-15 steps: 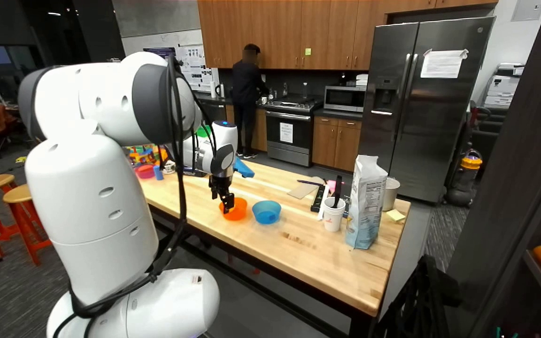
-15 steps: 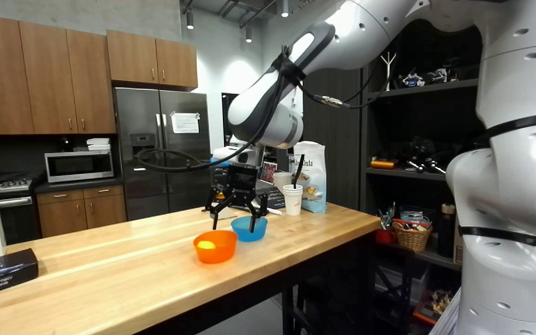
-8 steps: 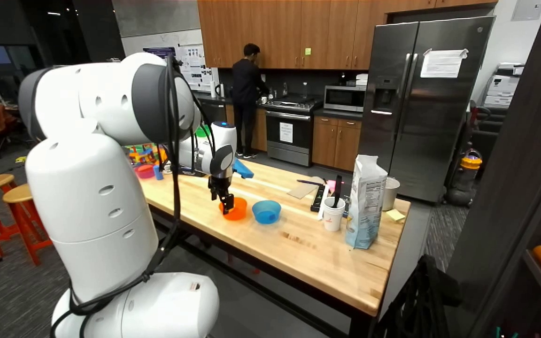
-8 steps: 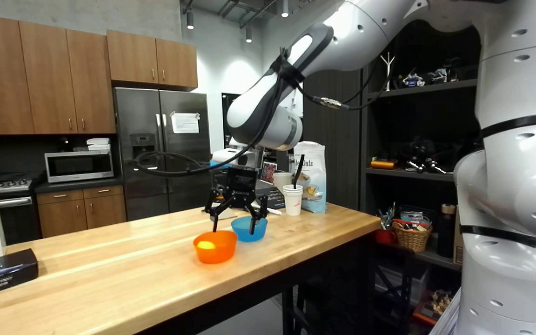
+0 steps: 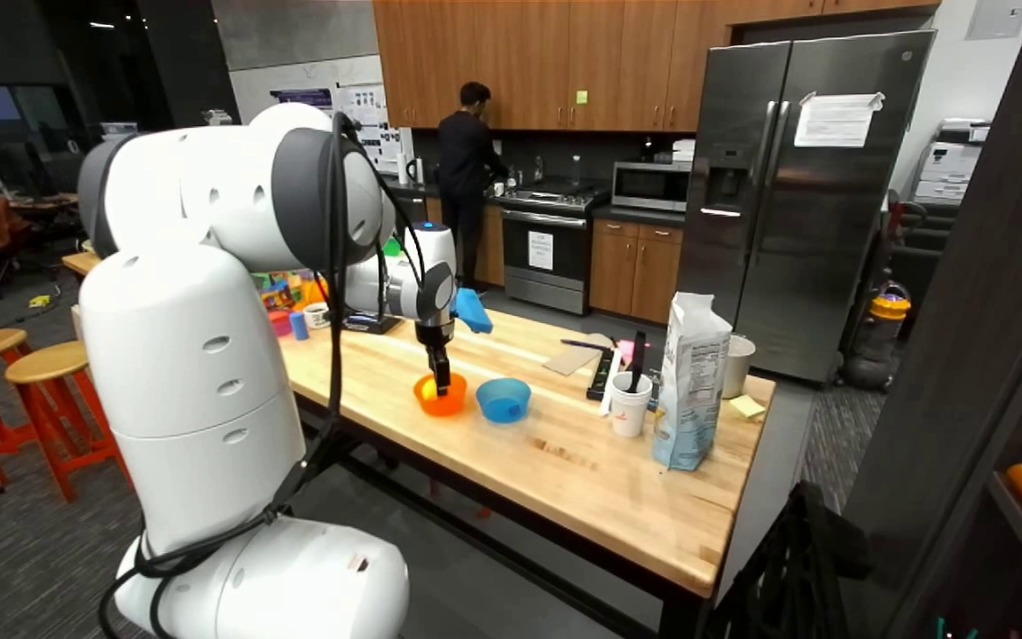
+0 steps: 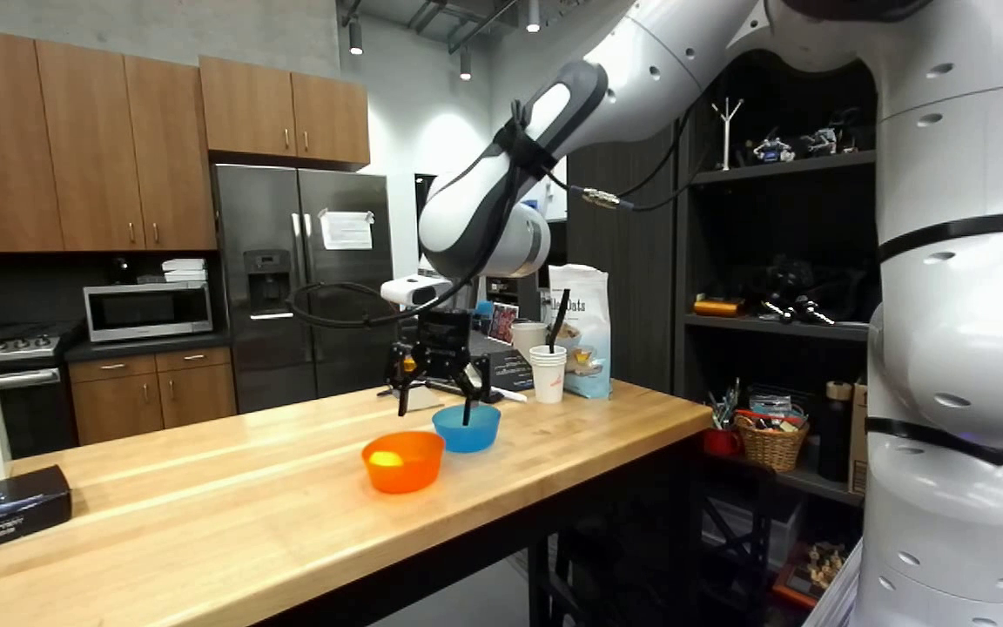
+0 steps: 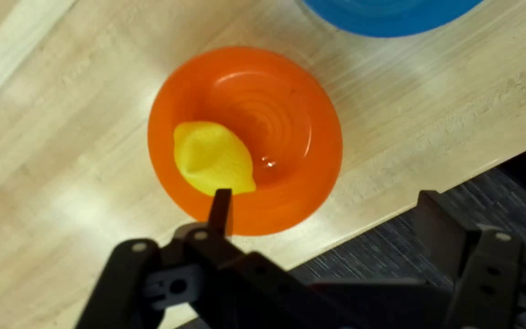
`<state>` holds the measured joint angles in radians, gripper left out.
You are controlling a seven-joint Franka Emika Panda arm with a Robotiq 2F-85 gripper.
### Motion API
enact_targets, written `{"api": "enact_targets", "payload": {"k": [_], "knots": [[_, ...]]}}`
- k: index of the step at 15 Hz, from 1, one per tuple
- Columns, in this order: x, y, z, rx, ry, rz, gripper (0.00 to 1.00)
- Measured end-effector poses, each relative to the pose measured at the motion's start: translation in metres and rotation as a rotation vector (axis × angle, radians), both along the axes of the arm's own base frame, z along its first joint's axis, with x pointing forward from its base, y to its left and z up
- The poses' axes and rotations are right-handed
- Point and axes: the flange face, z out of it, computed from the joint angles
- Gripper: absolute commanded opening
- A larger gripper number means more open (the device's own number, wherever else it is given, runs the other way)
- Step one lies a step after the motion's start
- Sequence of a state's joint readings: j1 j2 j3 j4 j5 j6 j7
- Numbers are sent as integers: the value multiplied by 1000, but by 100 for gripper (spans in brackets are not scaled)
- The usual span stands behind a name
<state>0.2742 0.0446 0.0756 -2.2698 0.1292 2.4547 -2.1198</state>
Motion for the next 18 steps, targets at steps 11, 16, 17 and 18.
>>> {"api": "enact_targets", "payload": {"k": [11,16,17,18], "knots": [[8,2,-41,-187,137,-423,100],[5,10,-53,-138,197,-461,100],[5,9,-55,-133,206,-469,100],[5,8,-58,-133,215,-475,100]]}}
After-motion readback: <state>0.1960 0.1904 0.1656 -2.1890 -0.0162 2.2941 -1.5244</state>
